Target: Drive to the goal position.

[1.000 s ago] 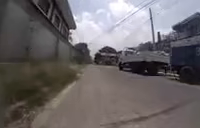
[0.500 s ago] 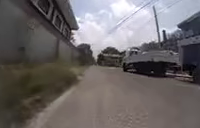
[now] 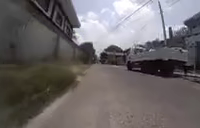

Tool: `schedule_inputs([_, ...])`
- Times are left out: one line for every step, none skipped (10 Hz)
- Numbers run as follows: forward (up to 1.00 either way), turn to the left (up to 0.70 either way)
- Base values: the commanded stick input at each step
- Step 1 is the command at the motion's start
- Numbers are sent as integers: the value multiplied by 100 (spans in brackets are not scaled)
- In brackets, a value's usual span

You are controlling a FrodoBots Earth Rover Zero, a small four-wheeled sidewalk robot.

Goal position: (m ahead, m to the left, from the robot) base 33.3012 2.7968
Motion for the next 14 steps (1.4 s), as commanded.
schedule_inputs([100,0])
schedule_inputs([100,0])
schedule_inputs([100,0])
schedule_inputs([100,0])
schedule_inputs([100,0])
schedule_inputs([100,0])
schedule_inputs([100,0])
schedule_inputs([100,0])
schedule_inputs([100,0])
schedule_inputs([100,0])
schedule_inputs([100,0])
schedule_inputs([100,0])
schedule_inputs([100,0])
schedule_inputs([100,0])
